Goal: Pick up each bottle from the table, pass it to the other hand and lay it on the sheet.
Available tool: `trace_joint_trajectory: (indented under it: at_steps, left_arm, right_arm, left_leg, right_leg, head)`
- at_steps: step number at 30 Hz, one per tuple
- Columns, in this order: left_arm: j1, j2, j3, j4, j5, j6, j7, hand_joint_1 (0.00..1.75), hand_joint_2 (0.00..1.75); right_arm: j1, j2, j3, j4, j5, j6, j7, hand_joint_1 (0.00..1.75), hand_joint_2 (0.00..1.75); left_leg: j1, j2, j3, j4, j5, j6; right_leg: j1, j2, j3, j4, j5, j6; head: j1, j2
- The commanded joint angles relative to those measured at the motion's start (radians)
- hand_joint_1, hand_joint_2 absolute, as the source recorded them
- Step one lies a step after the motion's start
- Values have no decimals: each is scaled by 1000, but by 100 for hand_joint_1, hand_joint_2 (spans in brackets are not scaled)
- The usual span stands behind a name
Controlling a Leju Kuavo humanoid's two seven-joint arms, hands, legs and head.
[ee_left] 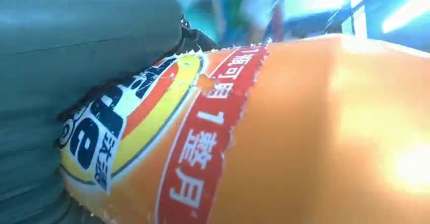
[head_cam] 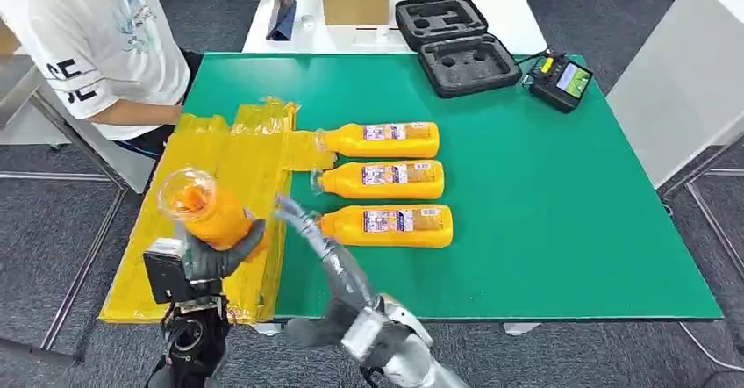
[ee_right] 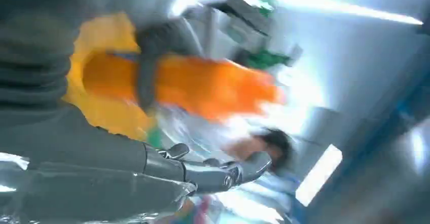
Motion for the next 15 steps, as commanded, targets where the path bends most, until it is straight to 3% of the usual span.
trace_joint_trajectory:
  at_steps: [1,6,7,11,13,15]
  left_arm:
    - [-54,64,82,91,-100,84,2,150,175]
    - [-33,71,85,82,-124,107,-11,147,175]
    - [-35,85,74,92,-166,120,-2,161,175]
    - [-79,198,23,181,-658,170,274,164,175]
    - [-106,244,24,237,-941,95,450,173,175]
    - [-135,276,6,299,-1034,-47,517,175,175]
  right_arm:
    - [40,-60,8,-207,-26,-123,-2,0,0]
    - [50,-74,32,-210,-39,-139,-2,0,0]
    - [51,-79,39,-203,-42,-145,-2,0,0]
    - [52,-78,39,-170,-61,-141,-2,0,0]
    - [47,-71,22,-156,-74,-113,-2,0,0]
    - [33,-62,11,-136,-76,-96,-2,0,0]
  left_leg:
    - [0,0,5,0,-2,-1]
    - [0,0,3,-1,-1,-1]
    - [0,-1,6,-1,-2,-1]
    - [0,-1,5,-2,-1,-1]
    - [0,-1,7,-2,-2,-2]
    - [0,0,4,-2,-1,-1]
  right_leg:
    - [0,1,5,-1,-1,-1]
    - [0,1,3,-1,0,0]
    - [0,1,6,-1,-2,-1]
    - [0,1,5,-1,-1,-1]
    - [0,1,6,-2,-1,-2]
    - [0,1,3,-1,0,-1]
  head:
    - [0,0]
    - [0,0]
    - [0,0]
    - [0,0]
    - [0,0]
    - [0,0]
